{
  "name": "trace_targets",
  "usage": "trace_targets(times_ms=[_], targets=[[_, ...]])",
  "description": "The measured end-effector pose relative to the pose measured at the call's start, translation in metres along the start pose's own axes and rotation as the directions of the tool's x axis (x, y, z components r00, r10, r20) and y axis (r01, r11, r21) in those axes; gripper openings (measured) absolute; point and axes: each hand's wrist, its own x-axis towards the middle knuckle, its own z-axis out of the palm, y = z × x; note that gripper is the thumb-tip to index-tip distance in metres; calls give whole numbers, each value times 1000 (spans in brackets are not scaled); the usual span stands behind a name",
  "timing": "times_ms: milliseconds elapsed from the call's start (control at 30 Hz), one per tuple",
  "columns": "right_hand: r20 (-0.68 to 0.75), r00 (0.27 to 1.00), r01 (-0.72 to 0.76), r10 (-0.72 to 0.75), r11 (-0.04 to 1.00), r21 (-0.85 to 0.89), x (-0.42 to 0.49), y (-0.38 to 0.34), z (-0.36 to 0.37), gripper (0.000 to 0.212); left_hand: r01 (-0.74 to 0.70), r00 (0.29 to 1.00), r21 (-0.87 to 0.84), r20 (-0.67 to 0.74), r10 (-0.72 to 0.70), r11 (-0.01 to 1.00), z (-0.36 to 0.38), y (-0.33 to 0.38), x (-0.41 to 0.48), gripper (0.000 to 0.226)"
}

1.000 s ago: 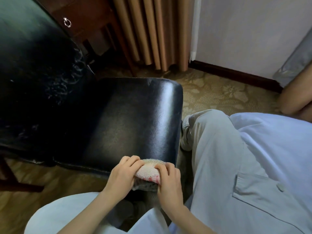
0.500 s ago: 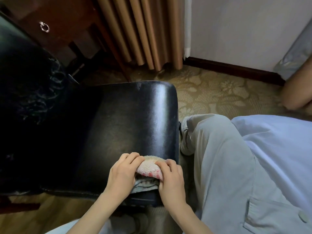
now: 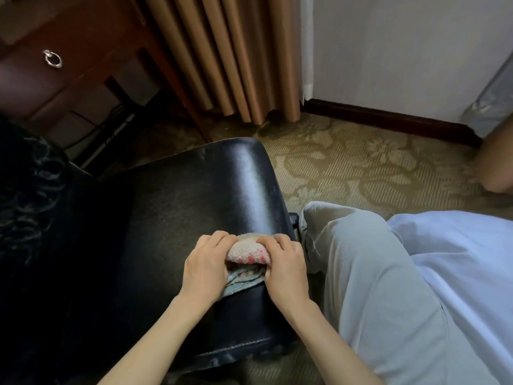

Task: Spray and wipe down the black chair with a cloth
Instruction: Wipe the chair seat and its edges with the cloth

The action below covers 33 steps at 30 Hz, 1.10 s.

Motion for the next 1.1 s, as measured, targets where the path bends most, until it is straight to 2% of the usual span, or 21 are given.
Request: trace_targets(times_ms=[67,133,200,267,400,467,533,733,800,933,1100], targets=[[35,999,18,-18,1000,-14,4,0,-8,53,4,1000,26,-2,-4,1000,1,1,2,32],[65,998,14,-12,1000,-19,2,2,-17,55,-1,1000,55,3,0,999,4,4,0,41],[71,997,-9,10,1000,-15,-7,7,-26,56,-28,999,73,17,27,997,5,13,-6,40],[73,995,-68,70,997,-21,-20,15,-33,57,-90,995,75,39,88,993,5,29,-13,31],[36,962,-270,269,962,42,-37,30,-37,58,-220,969,77,133,209,972,5,55,-16,39],[55,958,-285,281,955,78,-31,35,-35,60,-232,964,117,164,211,966,10,53,-9,24],[54,959,-282,277,953,110,-20,38,-35,61,-198,970,138,173,174,970,17,48,2,32],[71,973,-229,220,958,172,26,47,-34,61,-192,973,164,159,166,968,20,37,44,33],[91,980,-192,178,966,174,47,51,-33,58,-157,978,184,167,126,970,22,31,57,40],[167,982,-121,87,971,207,106,49,-32,57,-76,993,207,107,55,975,22,19,90,28],[254,965,-4,-62,968,253,212,34,-20,49,53,993,292,89,-82,955,16,-6,166,32]])
